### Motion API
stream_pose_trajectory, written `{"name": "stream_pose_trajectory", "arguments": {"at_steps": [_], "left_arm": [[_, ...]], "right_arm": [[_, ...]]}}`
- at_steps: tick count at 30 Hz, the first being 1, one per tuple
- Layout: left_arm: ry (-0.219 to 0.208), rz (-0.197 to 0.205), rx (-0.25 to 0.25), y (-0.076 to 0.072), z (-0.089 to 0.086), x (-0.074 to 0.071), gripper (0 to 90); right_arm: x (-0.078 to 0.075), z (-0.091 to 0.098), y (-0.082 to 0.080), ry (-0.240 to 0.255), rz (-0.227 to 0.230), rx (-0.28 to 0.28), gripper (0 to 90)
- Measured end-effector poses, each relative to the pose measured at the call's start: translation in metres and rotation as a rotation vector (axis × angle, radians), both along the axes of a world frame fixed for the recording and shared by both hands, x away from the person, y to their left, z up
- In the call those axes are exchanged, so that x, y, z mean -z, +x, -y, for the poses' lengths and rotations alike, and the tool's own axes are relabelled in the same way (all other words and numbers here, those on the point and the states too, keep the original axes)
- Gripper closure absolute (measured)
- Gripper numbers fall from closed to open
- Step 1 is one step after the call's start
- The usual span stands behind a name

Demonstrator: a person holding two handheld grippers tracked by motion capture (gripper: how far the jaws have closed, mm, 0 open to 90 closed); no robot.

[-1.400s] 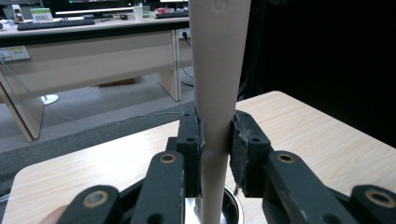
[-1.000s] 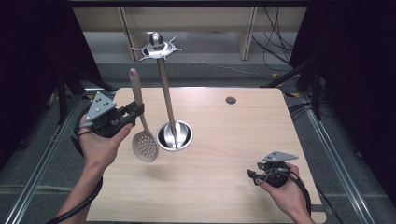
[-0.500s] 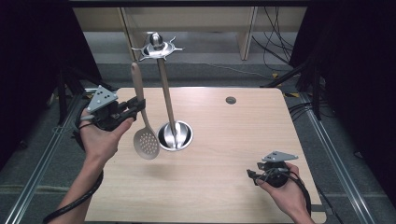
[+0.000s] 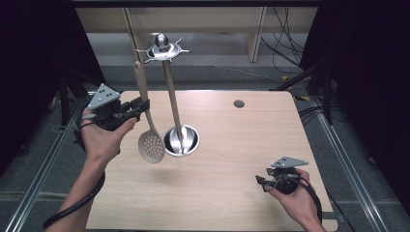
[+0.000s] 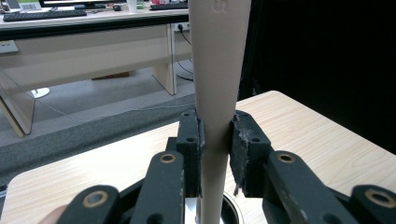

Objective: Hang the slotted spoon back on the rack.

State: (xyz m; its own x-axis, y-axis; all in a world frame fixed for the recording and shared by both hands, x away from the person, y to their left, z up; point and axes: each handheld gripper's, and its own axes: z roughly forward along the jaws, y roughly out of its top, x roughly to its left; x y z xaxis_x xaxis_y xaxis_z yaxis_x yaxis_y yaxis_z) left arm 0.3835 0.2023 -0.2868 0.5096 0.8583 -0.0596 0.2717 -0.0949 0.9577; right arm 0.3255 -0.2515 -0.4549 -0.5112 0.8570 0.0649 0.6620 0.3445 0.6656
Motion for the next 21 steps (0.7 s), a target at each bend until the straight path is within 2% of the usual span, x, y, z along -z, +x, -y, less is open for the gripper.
{"name": "stream_pose_trajectory", "arguments": {"at_steps": [1,2,16,20,21], "left_arm": [[0.003,-0.001,0.001,0.0004,-0.0001,-0.0003,73.9],[0.006,-0.003,0.002,0.0008,0.0001,-0.0006,73.9],[0.006,-0.02,0.008,0.0055,0.0017,-0.0031,73.9],[0.009,-0.024,0.009,0.0069,0.0013,-0.0036,73.9],[0.008,-0.025,0.008,0.0071,0.0012,-0.0038,73.9]], "right_arm": [[0.0009,0.0011,0.0008,-0.018,0.027,-0.016,48.2],[0.0007,0.0008,0.0008,-0.015,0.028,-0.014,48.2],[-0.0001,0.0001,0.0002,-0.001,0.006,0.0,48.2],[0.0,0.0,0.0002,-0.002,0.005,-0.001,48.2],[0.0009,0.0009,0.0009,-0.013,0.017,-0.012,48.2]]}}
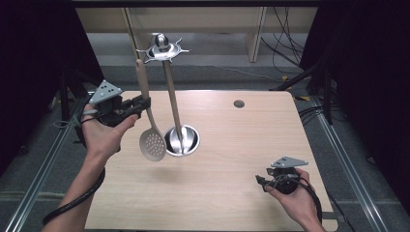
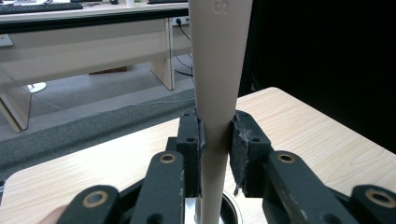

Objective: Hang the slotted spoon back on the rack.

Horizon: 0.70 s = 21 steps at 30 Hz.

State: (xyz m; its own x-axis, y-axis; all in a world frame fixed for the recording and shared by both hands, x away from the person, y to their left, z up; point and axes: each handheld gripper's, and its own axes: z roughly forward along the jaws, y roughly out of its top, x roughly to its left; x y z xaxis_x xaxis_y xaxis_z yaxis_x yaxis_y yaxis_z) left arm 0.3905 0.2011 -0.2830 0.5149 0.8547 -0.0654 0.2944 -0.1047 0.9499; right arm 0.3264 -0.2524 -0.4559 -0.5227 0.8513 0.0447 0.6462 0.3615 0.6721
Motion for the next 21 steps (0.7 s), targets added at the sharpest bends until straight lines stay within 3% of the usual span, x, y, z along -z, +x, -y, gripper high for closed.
{"name": "stream_pose_trajectory", "arguments": {"at_steps": [21], "left_arm": [[0.007,-0.015,0.011,0.0044,0.0018,-0.0028,73.8]], "right_arm": [[0.0003,0.0001,0.0004,0.002,0.006,0.0,48.2]]}}
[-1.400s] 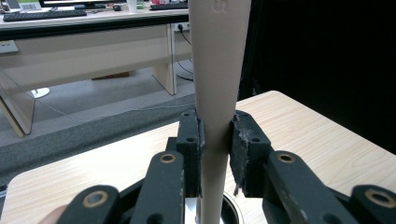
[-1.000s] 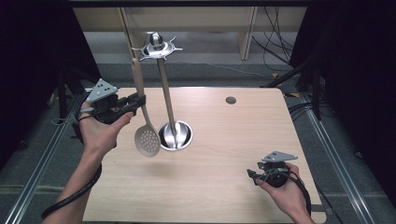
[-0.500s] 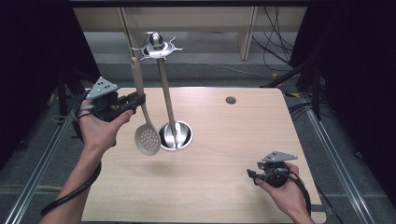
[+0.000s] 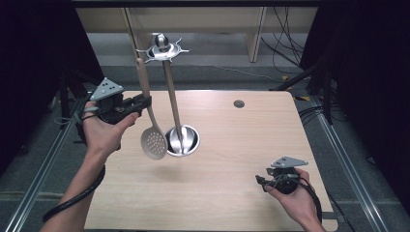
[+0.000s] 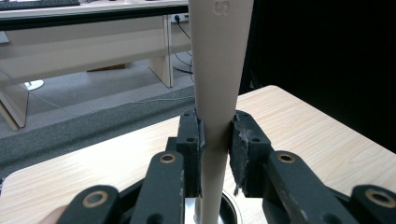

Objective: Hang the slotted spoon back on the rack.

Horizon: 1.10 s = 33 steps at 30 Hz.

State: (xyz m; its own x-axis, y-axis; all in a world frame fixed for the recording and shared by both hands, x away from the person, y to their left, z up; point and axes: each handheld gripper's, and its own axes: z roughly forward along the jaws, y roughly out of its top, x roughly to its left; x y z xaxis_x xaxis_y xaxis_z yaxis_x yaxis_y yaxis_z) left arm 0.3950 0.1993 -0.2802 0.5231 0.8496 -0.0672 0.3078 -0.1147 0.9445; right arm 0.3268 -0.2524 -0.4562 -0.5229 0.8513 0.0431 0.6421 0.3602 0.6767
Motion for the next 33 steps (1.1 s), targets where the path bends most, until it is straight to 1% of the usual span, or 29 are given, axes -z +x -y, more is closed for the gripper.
{"name": "stream_pose_trajectory", "arguments": {"at_steps": [3,9,14,26,28,29,30,31,32,33], "left_arm": [[0.0,-0.009,-0.002,0.001,0.001,0.0,73.8],[0.002,-0.013,0.0,0.004,0.001,0.0,73.8],[0.007,-0.022,0.012,0.006,0.003,0.0,73.8],[0.001,-0.036,0.016,0.012,0.006,0.0,73.8],[0.002,-0.036,0.017,0.013,0.007,0.0,73.8],[0.004,-0.037,0.017,0.013,0.007,0.0,73.8],[0.006,-0.038,0.019,0.014,0.007,0.0,73.8],[0.004,-0.039,0.02,0.014,0.008,0.001,73.8],[0.006,-0.04,0.02,0.014,0.008,0.001,73.8],[0.007,-0.04,0.021,0.015,0.009,0.001,73.8]], "right_arm": [[0.0,0.0,0.0,0.0,0.0,0.0,48.2],[0.0,0.0,0.0,-0.001,0.001,-0.001,48.2],[0.0,0.0,0.0,-0.002,0.001,-0.002,48.2],[0.0,0.0,0.0,-0.001,0.0,-0.002,48.1],[0.0,0.0,0.0,0.0,-0.003,-0.003,48.1],[0.0,-0.001,0.0,0.007,-0.013,0.006,48.1],[0.0,0.0,0.0,-0.006,-0.001,-0.008,48.1],[0.0,0.0,0.0,-0.001,0.001,-0.005,48.1],[0.0,0.0,0.0,-0.002,0.0,-0.005,48.1],[0.0,-0.001,-0.001,0.005,-0.014,0.005,48.1]]}}
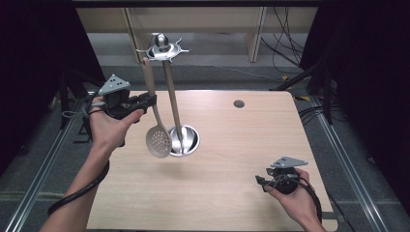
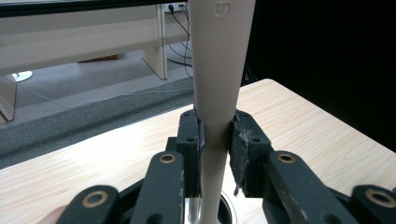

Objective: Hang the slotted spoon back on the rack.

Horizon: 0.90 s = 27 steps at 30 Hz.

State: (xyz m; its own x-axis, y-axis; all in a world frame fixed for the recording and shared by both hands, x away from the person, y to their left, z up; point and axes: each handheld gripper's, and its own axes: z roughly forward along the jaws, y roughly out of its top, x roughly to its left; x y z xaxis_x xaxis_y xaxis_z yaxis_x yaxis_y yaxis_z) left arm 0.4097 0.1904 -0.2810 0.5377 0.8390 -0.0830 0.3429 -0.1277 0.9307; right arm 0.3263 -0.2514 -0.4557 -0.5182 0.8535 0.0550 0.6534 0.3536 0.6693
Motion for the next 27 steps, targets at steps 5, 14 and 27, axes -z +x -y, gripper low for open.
{"name": "stream_pose_trajectory", "arguments": {"at_steps": [5,14,27], "left_arm": [[-0.001,-0.003,0.004,0.0015,0.0017,0.0007,73.7],[-0.009,0.003,-0.002,0.0025,0.0019,0.0042,73.6],[-0.015,0.021,-0.005,0.0012,0.0024,0.0068,73.3]], "right_arm": [[-0.0001,-0.0015,-0.0013,0.011,-0.012,0.014,48.0],[0.0002,-0.0003,-0.0003,-0.001,0.001,0.001,47.9],[0.0018,0.0003,0.0005,-0.012,0.017,-0.014,47.5]]}}
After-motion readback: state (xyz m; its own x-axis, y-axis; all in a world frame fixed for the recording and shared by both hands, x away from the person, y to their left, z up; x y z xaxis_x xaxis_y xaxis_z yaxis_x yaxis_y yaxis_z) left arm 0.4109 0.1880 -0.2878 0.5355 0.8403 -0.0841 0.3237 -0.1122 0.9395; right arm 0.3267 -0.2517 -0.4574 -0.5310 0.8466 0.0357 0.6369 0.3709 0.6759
